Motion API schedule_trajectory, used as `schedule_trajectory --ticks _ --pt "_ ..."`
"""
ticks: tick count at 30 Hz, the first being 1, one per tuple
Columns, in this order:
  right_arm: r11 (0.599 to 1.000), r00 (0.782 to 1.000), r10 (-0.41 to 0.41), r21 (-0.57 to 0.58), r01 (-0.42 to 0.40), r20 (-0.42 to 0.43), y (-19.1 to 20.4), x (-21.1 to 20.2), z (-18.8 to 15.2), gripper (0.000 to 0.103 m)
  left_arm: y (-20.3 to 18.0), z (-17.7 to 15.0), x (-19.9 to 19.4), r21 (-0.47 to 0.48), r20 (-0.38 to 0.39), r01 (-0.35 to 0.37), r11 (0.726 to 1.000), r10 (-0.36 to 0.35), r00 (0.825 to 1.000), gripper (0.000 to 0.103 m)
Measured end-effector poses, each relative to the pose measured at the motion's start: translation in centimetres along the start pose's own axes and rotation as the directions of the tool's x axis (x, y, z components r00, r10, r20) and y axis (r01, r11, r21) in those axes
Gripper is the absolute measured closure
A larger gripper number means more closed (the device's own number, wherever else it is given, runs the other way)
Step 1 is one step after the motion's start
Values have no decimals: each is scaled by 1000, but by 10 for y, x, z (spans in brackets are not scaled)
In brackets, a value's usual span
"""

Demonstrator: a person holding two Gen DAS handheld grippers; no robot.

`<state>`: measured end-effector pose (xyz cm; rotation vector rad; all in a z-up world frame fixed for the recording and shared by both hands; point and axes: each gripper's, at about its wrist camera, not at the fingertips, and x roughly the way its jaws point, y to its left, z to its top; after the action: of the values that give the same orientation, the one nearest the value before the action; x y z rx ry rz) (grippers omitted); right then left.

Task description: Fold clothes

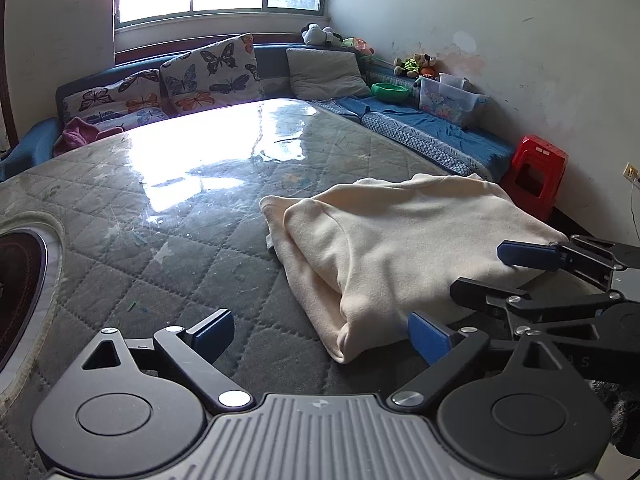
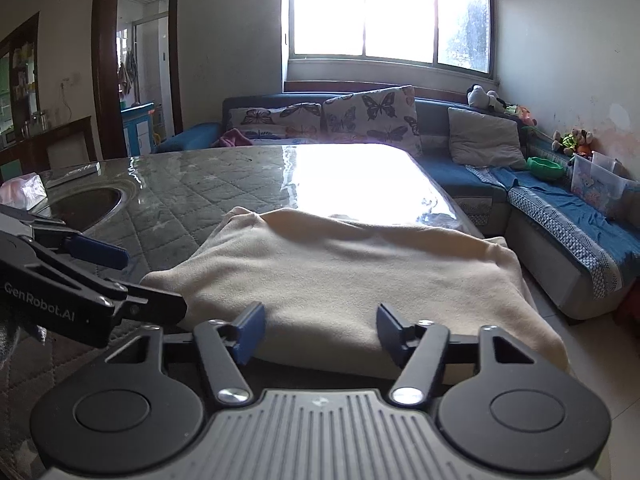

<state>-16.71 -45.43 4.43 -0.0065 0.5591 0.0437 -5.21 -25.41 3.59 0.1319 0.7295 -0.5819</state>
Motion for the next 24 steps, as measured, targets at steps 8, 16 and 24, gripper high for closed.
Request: schedule_trajectory --ticks 8,16,24 --pt "999 1000 -15 30 15 13 -1 -13 -6 18 -3 -8 -9 9 11 1 1000 -1 1000 0" --pt "993 997 -79 84 77 24 -6 -25 -11 0 -7 -14 -14 16 17 -7 1000 6 1000 0" --pt "989 992 -120 93 116 33 -10 -36 -14 0 -14 -19 -22 41 35 -12 999 10 999 0"
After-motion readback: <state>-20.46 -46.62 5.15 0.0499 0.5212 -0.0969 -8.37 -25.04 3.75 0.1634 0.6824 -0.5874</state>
